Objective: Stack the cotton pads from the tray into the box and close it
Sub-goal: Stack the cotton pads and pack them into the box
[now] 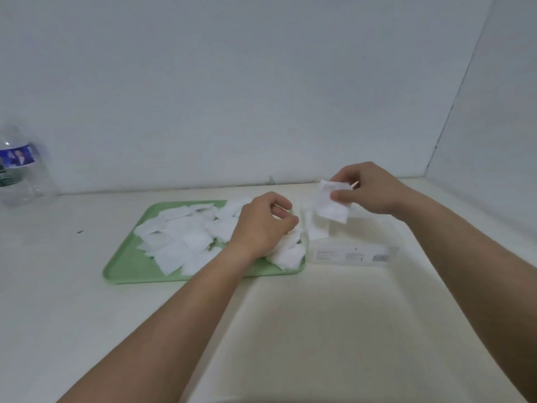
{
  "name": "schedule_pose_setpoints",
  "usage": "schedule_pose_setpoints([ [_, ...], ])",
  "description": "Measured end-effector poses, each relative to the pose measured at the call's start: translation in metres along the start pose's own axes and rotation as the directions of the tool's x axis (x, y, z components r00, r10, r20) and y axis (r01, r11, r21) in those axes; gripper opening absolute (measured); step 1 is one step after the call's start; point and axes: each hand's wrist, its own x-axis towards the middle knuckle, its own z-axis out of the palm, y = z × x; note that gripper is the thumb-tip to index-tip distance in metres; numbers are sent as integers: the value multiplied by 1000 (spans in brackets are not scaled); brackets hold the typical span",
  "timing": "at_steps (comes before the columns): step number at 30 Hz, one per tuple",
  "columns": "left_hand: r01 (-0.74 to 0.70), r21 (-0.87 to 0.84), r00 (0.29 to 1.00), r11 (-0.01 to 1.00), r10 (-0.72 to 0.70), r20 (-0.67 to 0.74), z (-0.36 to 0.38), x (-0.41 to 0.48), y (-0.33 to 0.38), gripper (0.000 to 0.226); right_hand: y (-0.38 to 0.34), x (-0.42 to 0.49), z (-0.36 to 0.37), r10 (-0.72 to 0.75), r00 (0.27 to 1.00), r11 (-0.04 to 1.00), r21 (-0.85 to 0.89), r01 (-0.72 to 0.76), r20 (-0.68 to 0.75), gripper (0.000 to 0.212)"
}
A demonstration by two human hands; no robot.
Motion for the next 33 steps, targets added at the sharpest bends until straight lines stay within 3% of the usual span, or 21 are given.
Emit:
schedule_pose_setpoints([
  [6, -13, 189, 998, 982, 2, 56, 34, 14, -6, 19, 29, 2, 14, 53, 990, 989, -145, -34, 133, 15],
  [13, -7, 223, 995, 975, -16, 101, 46, 17, -12, 29, 31, 8, 33, 52, 982, 982, -186, -17, 183, 24],
  [19, -12, 220, 995, 975, -9, 97, 45, 18, -13, 31, 31, 16, 48, 39, 991, 975, -224, -9, 129, 23],
  [25, -15, 232, 996, 973, -6, 90, 44, 16, -13, 28, 26, 14, 58, 44, 998, 920, -390, -23, 44, 23],
  [33, -73, 195, 997, 978, 72, 13, 20, 11, -11, 11, 13, 2, 34, 45, 998, 936, -351, -25, 51, 21],
])
